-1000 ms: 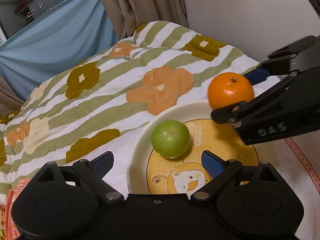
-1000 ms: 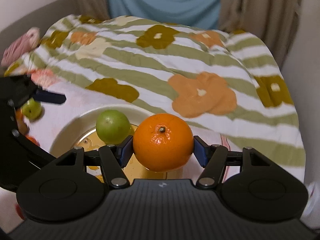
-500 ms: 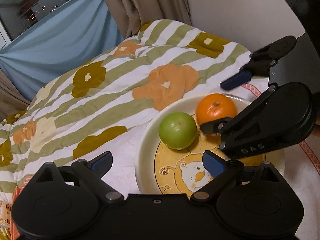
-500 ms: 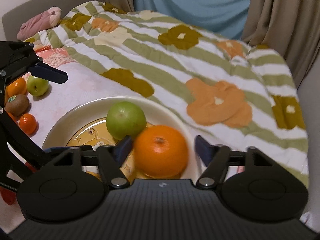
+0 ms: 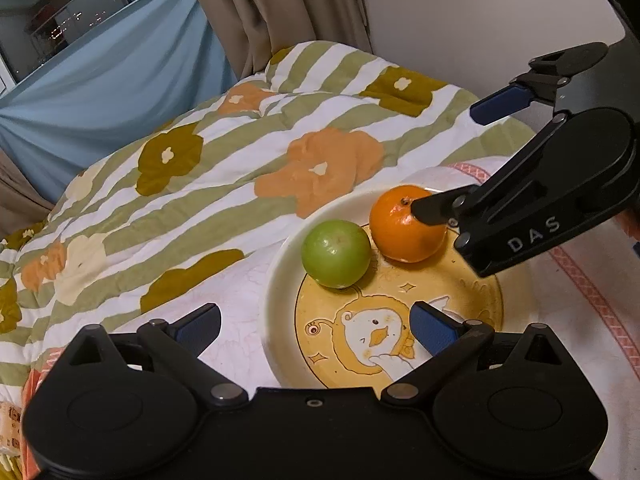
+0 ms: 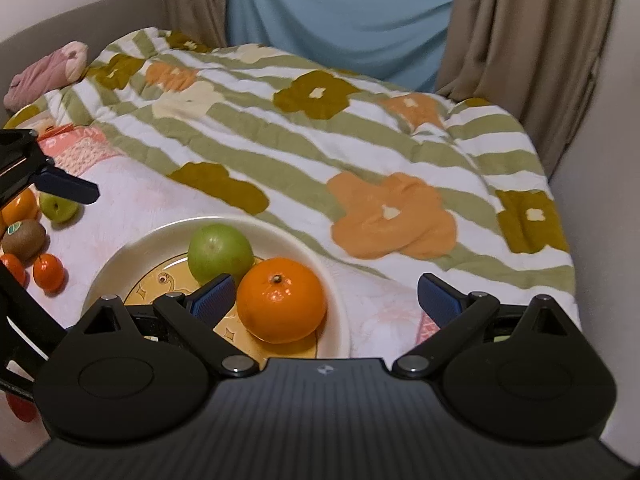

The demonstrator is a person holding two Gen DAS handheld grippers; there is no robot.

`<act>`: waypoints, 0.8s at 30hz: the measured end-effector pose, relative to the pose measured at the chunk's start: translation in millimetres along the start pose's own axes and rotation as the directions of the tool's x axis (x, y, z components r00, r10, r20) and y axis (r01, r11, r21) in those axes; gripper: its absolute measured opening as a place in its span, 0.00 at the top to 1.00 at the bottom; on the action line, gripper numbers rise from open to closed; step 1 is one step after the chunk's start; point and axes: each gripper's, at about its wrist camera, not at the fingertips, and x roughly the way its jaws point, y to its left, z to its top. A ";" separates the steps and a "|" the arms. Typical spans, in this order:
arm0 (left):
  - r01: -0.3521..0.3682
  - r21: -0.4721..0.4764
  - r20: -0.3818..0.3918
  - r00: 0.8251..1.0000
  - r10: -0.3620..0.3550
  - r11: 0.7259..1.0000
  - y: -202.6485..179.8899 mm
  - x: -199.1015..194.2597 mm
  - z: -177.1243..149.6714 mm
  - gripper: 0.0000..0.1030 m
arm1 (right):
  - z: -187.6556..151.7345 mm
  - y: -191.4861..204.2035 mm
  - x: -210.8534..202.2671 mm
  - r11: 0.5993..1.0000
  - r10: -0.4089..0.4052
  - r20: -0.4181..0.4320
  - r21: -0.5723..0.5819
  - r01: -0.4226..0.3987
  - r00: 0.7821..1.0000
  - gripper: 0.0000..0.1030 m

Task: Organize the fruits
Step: 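Lower the green apple and orange into the bowl and open both tools, then grasp the red apple with the left tool while the right tool grasps the kiwi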

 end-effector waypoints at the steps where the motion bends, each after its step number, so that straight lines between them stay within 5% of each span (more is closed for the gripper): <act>1: 0.000 0.001 0.003 1.000 0.000 1.000 0.2 -3.0 -0.1 0.01 | 0.9 -0.1 -5.0 1.000 -0.005 0.002 0.002 0.005 1.000 0.00; 13: -0.016 -0.011 0.022 1.000 0.016 1.000 5.3 -64.2 -22.9 0.01 | 9.4 14.2 -73.6 0.995 0.015 0.025 0.100 -0.018 1.000 0.00; 24: -0.059 -0.080 0.025 0.998 0.061 0.995 41.8 -131.1 -74.9 0.01 | 19.2 79.7 -134.9 0.992 0.027 0.057 0.121 -0.034 0.998 0.00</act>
